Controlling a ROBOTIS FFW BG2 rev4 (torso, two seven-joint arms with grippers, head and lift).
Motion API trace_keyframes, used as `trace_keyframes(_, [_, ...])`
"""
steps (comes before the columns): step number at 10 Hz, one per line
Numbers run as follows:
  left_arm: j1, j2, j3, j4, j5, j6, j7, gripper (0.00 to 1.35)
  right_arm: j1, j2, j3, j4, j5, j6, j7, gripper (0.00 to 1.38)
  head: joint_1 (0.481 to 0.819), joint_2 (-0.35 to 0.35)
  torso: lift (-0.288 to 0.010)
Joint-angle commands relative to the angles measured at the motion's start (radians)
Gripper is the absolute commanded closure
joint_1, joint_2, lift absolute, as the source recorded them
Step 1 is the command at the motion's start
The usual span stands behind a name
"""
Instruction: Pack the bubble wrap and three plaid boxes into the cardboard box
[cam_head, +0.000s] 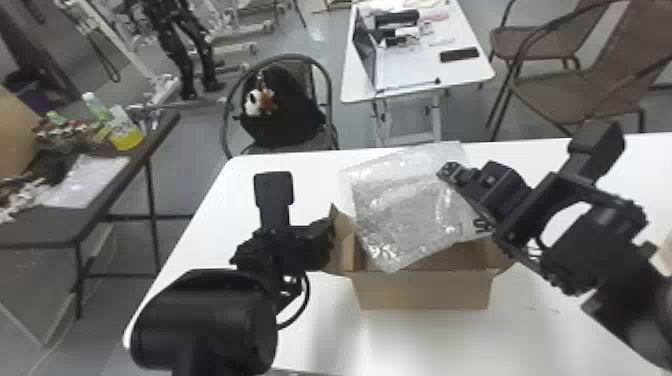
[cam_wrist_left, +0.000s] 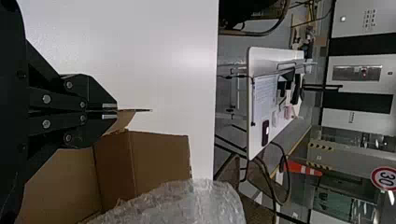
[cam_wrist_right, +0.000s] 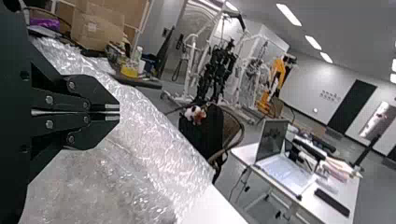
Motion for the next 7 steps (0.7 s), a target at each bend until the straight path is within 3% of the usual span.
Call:
trace_keyframes(1, [0.007, -0.006, -0.003, 0.000, 0.002, -0.002, 0.011, 1.22, 0.036, 0.007, -0.014, 0.039, -0.001, -0.016, -0.024, 1.12, 0.695, 0.291, -0.092])
trace_keyframes(5, [0.021, -0.006, -0.004, 0.000, 0.044, -0.014, 0.042, 1.22, 0.028, 0.068, -0.017, 0.190, -0.043, 0.031, -0.020, 1.12, 0.695, 0.272, -0.092])
trace_keyframes(6, [0.022, -0.006, -0.004, 0.000, 0.044, -0.015, 0.042, 1.22, 0.022, 0.080, -0.023, 0.201, -0.020, 0.031, 0.074, 0.92, 0.695, 0.279, -0.092])
trace_keyframes(7, [0.024, -0.006, -0.007, 0.000, 0.045, -0.020, 0.042, 1.22, 0.018, 0.080, -0.049, 0.164, 0.019, 0.048, 0.135, 0.40, 0.695, 0.292, -0.092])
